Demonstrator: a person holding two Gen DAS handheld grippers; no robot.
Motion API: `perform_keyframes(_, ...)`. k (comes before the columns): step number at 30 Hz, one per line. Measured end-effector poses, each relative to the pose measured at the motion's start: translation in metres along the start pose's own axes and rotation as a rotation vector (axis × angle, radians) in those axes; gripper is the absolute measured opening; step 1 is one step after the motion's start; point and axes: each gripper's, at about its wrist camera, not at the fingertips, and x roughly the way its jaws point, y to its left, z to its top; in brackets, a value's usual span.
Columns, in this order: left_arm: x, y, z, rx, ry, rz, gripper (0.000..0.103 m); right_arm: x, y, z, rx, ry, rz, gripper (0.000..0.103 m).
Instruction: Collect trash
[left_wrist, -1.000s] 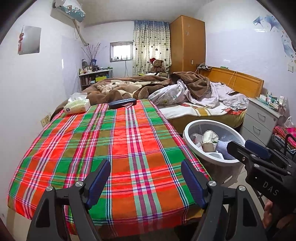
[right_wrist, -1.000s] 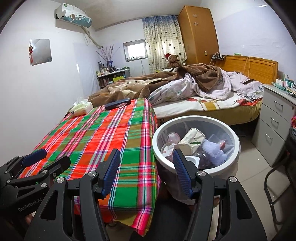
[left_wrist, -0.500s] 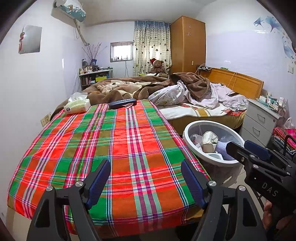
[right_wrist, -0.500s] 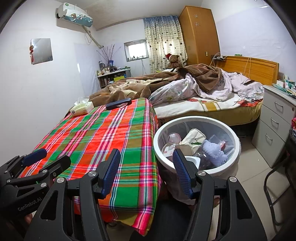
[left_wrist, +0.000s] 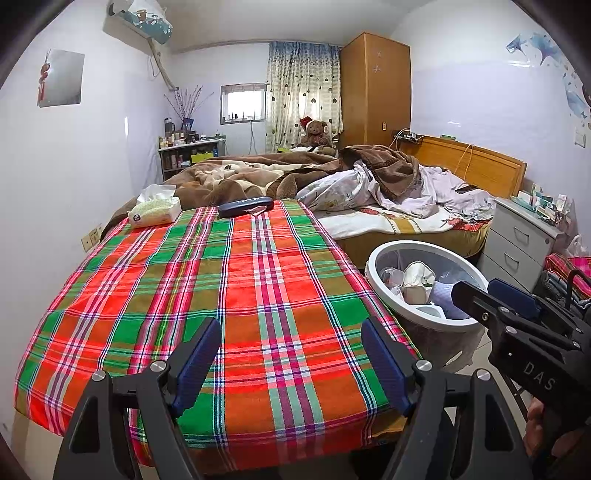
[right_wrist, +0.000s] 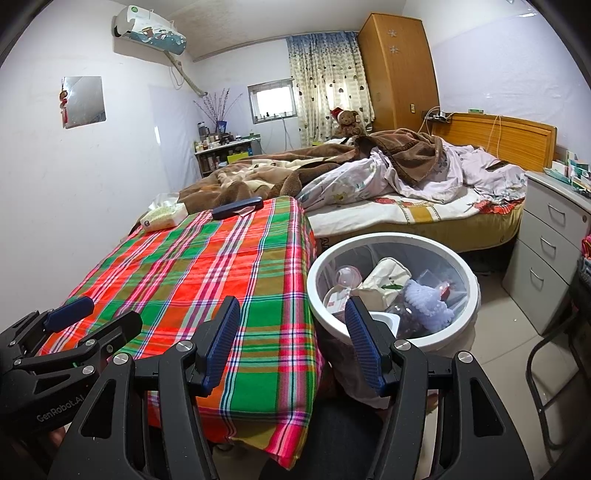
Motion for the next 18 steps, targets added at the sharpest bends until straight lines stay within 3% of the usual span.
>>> perform_keyframes(18, -0.0030, 0.0009, 0.0010, -0.002, -0.002, 0.001, 0.078, -0.0010, 0.0010, 0.0009, -0.002, -0.002, 0.000, 0.061)
